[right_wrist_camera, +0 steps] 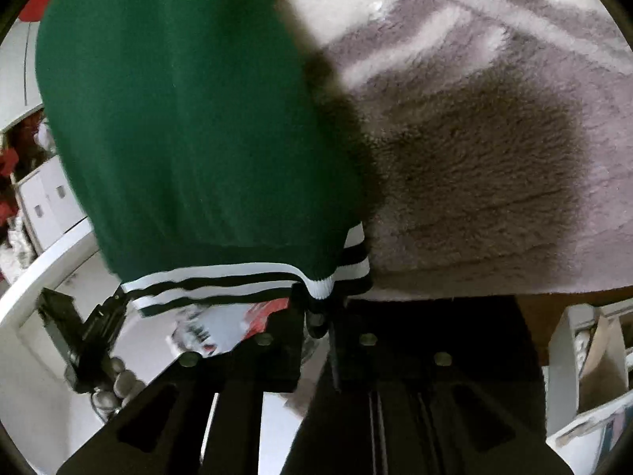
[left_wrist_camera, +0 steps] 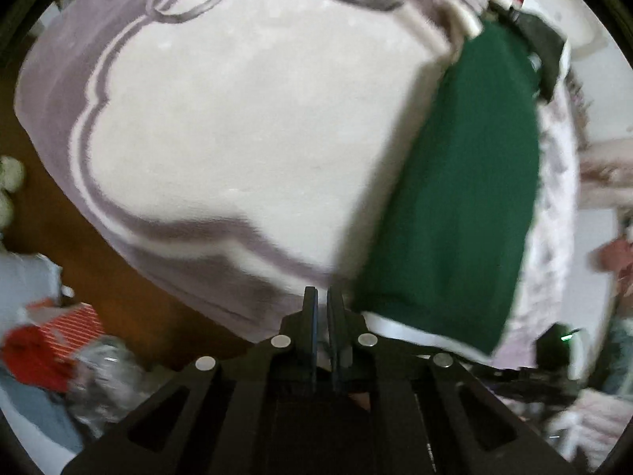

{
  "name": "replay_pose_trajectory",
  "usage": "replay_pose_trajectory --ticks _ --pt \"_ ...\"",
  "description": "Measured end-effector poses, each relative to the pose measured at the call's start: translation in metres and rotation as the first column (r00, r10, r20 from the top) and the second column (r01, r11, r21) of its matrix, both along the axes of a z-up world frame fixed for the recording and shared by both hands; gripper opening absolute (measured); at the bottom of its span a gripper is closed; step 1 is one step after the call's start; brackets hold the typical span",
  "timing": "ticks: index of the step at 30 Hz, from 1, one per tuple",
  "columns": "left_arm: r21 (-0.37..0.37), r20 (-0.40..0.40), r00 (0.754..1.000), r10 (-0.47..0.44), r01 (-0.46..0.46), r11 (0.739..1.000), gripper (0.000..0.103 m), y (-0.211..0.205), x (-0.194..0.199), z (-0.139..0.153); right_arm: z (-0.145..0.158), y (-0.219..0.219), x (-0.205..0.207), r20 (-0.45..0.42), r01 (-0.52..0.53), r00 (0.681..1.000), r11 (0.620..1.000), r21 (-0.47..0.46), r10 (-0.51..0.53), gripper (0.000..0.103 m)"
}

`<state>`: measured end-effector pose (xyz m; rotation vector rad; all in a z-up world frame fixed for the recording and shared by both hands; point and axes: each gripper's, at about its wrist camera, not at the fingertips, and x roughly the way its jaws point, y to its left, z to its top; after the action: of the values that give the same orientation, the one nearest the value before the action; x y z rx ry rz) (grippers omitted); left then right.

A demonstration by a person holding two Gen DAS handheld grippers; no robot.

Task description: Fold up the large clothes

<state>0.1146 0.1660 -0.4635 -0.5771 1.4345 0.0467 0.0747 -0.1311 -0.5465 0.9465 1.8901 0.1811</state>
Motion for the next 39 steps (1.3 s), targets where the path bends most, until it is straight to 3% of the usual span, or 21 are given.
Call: replay_pose_trajectory --ticks 1,3,4,6,11,13,14,15,16,17,18,21,23,26,28,33,36,38,39 --pt "-0.027 -0.053 0.999 -0.007 0.005 1.000 0.005 -0.004 0.002 0.000 0.005 -0.002 0.001 0.019 0.006 1.000 1.000 0.000 -0.006 0.046" --pt "-0.058 -0.062 0.998 -0.012 0.009 0.998 0.006 -0.011 0.002 -0.006 0.014 -0.005 0.003 0.062 0.016 0.998 1.000 0.017 -0.017 0.072" --pt "-0.058 -0.073 0.997 -0.017 0.013 0.998 0.008 -0.016 0.006 -0.010 0.015 -0.005 0.005 0.074 0.020 0.997 0.999 0.029 -0.022 0.078" --pt "-0.061 -0.108 0.993 -0.038 0.031 0.998 0.014 -0.023 0.009 -0.022 0.010 -0.004 0.009 0.076 0.025 0.997 0.999 0.037 -0.028 0.079" --pt "0.010 -0.109 0.987 -0.114 0.116 0.993 0.014 -0.032 0.002 -0.023 -0.013 -0.011 0.016 0.092 0.039 0.995 0.999 0.031 -0.042 0.081" --pt "-0.042 -0.101 0.990 -0.100 0.096 0.995 0.015 -0.026 0.000 -0.007 -0.022 -0.007 0.021 0.095 0.037 0.995 0.998 0.050 -0.041 0.083" --pt "-0.082 -0.047 0.995 -0.091 0.087 0.993 0.019 -0.022 -0.002 0.010 -0.024 -0.005 0.023 0.096 0.038 0.994 0.998 0.056 -0.043 0.084" --pt "-0.090 -0.010 0.996 -0.087 0.085 0.992 0.035 -0.020 -0.005 0.022 -0.025 -0.001 0.024 0.093 0.039 0.995 0.997 0.062 -0.044 0.085" --pt "-0.101 0.025 0.996 -0.080 0.082 0.992 0.066 -0.018 -0.007 0.031 -0.027 0.001 0.025 0.094 0.038 0.995 0.997 0.069 -0.045 0.086" --pt "-0.129 0.050 0.996 -0.072 0.078 0.989 0.083 -0.016 -0.008 0.033 -0.028 0.002 0.026 0.097 0.037 0.994 0.997 0.073 -0.044 0.087" --pt "-0.161 0.057 0.996 -0.073 0.082 0.983 0.093 -0.016 -0.008 0.028 -0.029 0.006 0.026 0.098 0.035 0.994 0.996 0.078 -0.042 0.088" --pt "-0.191 -0.049 0.992 -0.118 0.107 0.976 0.093 -0.027 -0.001 -0.019 -0.037 0.008 0.027 0.095 0.036 0.994 0.995 0.095 -0.045 0.090" --pt "-0.169 -0.095 0.983 -0.157 0.139 0.976 0.093 -0.030 0.000 -0.042 -0.040 0.006 0.029 0.089 0.036 0.995 0.994 0.108 -0.046 0.091" --pt "-0.202 -0.139 0.973 -0.183 0.153 0.967 0.093 -0.031 -0.001 -0.072 -0.045 -0.005 0.032 0.089 0.010 0.996 0.992 0.126 -0.021 0.094" --pt "-0.231 -0.150 0.970 -0.189 0.151 0.961 0.093 -0.033 0.002 -0.080 -0.048 0.000 0.034 0.089 -0.002 0.996 0.990 0.141 -0.011 0.097" --pt "-0.186 -0.135 0.963 -0.232 0.205 0.961 0.093 -0.042 0.011 -0.081 -0.059 0.011 0.035 0.065 -0.003 0.998 0.980 0.198 -0.011 0.100" --pt "-0.165 -0.116 0.964 -0.241 0.221 0.961 0.093 -0.040 0.012 -0.078 -0.067 0.020 0.035 0.021 0.041 0.999 0.951 0.307 -0.050 0.100" --pt "-0.146 -0.094 0.965 -0.244 0.229 0.962 0.087 -0.042 0.011 -0.074 -0.073 0.031 0.035 0.004 0.047 0.999 0.939 0.342 -0.052 0.100" --pt "-0.133 -0.071 0.965 -0.253 0.242 0.961 0.067 -0.045 0.009 -0.070 -0.075 0.034 0.035 0.007 0.045 0.999 0.940 0.338 -0.051 0.100"
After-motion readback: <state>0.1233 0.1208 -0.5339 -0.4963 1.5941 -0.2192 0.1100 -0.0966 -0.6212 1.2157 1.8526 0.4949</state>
